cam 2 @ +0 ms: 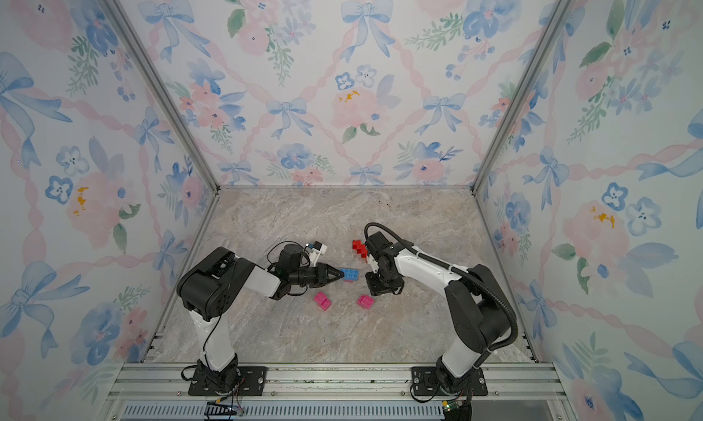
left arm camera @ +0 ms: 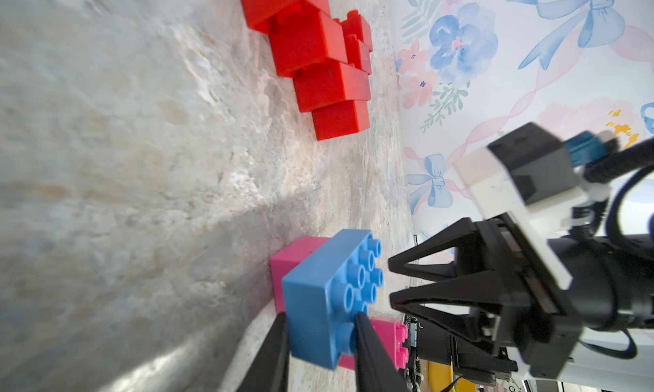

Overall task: Assemble the letter v with lego
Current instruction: Pick up the lego brick from the center of the board.

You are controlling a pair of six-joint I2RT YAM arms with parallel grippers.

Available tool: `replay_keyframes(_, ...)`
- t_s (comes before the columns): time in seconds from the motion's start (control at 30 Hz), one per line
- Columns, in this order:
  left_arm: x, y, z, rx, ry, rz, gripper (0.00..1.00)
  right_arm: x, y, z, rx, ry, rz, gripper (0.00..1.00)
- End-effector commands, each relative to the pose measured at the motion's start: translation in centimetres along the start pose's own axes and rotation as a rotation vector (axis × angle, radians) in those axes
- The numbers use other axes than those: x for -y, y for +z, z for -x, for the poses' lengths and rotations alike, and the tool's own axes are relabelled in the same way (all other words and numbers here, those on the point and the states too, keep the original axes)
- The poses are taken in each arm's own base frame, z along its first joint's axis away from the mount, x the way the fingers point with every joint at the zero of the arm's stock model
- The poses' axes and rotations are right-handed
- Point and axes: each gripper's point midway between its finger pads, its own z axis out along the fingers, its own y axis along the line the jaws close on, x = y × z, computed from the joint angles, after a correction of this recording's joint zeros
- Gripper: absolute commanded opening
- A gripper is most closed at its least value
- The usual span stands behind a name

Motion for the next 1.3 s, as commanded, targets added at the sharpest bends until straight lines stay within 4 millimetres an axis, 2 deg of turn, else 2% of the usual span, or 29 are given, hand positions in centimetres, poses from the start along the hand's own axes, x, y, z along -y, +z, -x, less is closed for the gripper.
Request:
replay_keyframes(0.0,-1.2,0.3,-0.5,-0.014,-0.024,0.029,0.29,0.3,-1.7,-0.4,0.052,-0.121,-0.025,0.54)
replay_keyframes(0.17,-1.1,0.3,-0.4,-0.013,-0.024,0.028,0.28,-2.4,-1.4,-0.3,0.102,-0.277,0.026,0.63)
replay_keyframes(0.23,-1.2,0.4,-0.4,-0.012,-0.024,0.03,0.28,-3.4,-0.6,-0.7,0.079,-0.338,0.026,0.66)
replay_keyframes(0.37,-1.3,0.5,-0.5,-0.015,-0.026,0.031,0.27,-4.1,1.2,-1.5,0.037,-0.363,0.031,0.66)
replay_keyframes(0.53,-1.3,0.5,-0.5,-0.017,-0.027,0.03,0.26,-5.0,2.7,-2.0,-0.006,-0.378,0.031,0.61)
replay_keyframes(0.7,-1.2,0.5,-0.5,-0.015,-0.025,0.03,0.26,-4.7,3.5,-1.9,-0.027,-0.367,0.007,0.52)
replay_keyframes(0.77,-1.3,0.5,-0.5,-0.015,-0.025,0.03,0.26,-4.7,3.5,-1.8,-0.023,-0.361,0.003,0.47)
replay_keyframes(1.03,-1.3,0.4,-0.6,-0.017,-0.026,0.03,0.24,-4.3,3.4,-1.7,-0.011,-0.359,-0.021,0.41)
replay_keyframes(1.1,-1.3,0.4,-0.6,-0.016,-0.027,0.032,0.24,-4.2,3.2,-1.5,-0.005,-0.361,-0.03,0.37)
replay_keyframes(1.23,-1.3,0.4,-0.6,-0.016,-0.029,0.033,0.24,-3.9,2.4,-0.9,0.013,-0.374,-0.05,0.35)
replay_keyframes(1.27,-1.3,0.4,-0.6,-0.015,-0.031,0.033,0.23,-3.9,1.4,-0.5,0.037,-0.384,-0.051,0.34)
